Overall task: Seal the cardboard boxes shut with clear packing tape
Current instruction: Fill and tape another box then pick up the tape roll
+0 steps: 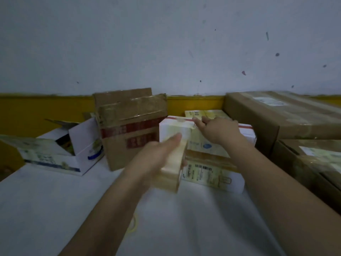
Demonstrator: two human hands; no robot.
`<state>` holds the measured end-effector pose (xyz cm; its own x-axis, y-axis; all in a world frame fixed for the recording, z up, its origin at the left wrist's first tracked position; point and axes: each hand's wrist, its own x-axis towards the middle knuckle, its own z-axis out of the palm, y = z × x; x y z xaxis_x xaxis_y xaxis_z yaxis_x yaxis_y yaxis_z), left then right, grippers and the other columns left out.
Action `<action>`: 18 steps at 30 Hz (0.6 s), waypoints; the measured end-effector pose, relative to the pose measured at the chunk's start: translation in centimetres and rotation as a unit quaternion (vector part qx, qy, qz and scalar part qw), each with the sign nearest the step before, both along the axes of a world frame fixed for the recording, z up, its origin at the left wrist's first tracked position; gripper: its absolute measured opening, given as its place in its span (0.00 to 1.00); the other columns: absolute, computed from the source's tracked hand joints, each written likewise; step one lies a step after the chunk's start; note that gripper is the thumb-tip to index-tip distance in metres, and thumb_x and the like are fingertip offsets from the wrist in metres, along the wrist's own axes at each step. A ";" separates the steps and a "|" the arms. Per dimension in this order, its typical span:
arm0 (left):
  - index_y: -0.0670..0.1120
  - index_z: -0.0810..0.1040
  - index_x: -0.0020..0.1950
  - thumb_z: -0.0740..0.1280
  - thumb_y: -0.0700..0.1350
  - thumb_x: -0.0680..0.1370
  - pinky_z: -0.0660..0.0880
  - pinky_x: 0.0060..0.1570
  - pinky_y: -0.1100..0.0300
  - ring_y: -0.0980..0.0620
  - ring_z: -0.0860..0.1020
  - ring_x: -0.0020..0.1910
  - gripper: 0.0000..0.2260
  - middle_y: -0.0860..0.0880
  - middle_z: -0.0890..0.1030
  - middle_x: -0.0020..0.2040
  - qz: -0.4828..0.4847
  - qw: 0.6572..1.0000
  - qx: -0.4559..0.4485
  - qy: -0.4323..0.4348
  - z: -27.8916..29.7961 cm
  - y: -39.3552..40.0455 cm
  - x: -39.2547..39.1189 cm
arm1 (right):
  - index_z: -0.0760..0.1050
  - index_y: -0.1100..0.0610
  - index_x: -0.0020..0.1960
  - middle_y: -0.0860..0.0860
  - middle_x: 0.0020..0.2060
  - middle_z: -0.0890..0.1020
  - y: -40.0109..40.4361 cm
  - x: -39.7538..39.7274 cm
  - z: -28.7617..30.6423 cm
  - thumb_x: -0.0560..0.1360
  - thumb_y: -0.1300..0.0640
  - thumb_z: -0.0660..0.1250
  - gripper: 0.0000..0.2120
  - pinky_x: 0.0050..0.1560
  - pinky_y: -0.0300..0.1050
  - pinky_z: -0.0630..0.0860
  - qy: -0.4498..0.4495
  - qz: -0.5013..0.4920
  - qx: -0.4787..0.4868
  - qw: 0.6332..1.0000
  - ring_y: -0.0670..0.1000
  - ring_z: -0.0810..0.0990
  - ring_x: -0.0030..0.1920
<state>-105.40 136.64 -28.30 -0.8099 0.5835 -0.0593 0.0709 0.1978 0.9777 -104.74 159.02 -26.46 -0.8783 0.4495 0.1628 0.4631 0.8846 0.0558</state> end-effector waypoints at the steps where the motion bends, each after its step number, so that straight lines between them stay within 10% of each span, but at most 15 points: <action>1: 0.48 0.85 0.46 0.64 0.61 0.80 0.80 0.39 0.62 0.53 0.86 0.39 0.19 0.49 0.87 0.40 -0.011 1.000 -0.020 -0.008 -1.9 0.0 0.7 | 0.49 0.39 0.79 0.55 0.76 0.66 0.2 -0.1 0.0 0.79 0.30 0.36 0.31 0.68 0.64 0.64 -0.006 -0.001 -0.014 1.000 0.61 0.68 0.72; 5: 0.50 0.83 0.60 0.63 0.65 0.79 0.81 0.54 0.52 0.51 0.85 0.49 0.22 0.50 0.87 0.51 0.019 0.994 -0.090 0.067 -7.6 1.3 -0.6 | 0.47 0.44 0.81 0.54 0.79 0.59 1.1 -0.7 0.0 0.61 0.17 0.36 0.55 0.72 0.71 0.53 -0.043 0.012 -0.063 0.997 0.63 0.59 0.77; 8: 0.52 0.78 0.69 0.62 0.78 0.66 0.78 0.61 0.48 0.49 0.82 0.58 0.41 0.50 0.83 0.61 0.029 0.994 -0.097 0.050 -9.4 2.4 -2.1 | 0.50 0.47 0.81 0.55 0.76 0.64 1.3 -0.6 0.2 0.64 0.17 0.52 0.54 0.70 0.64 0.65 -0.056 0.043 -0.042 0.997 0.62 0.66 0.73; 13: 0.49 0.83 0.50 0.63 0.59 0.81 0.80 0.42 0.66 0.59 0.84 0.35 0.16 0.53 0.86 0.36 0.015 0.999 -0.030 0.012 -8.2 1.4 -0.5 | 0.62 0.50 0.77 0.52 0.69 0.75 1.8 -0.4 1.1 0.64 0.19 0.59 0.51 0.63 0.54 0.74 -0.047 0.075 -0.043 0.995 0.56 0.75 0.65; 18: 0.48 0.84 0.56 0.62 0.59 0.82 0.79 0.51 0.56 0.50 0.86 0.48 0.18 0.48 0.87 0.47 -0.023 0.996 0.086 -0.001 -4.8 -1.6 2.0 | 0.76 0.46 0.67 0.47 0.70 0.74 3.2 1.3 4.1 0.61 0.18 0.59 0.45 0.71 0.51 0.65 -0.076 0.092 -0.154 0.981 0.50 0.73 0.67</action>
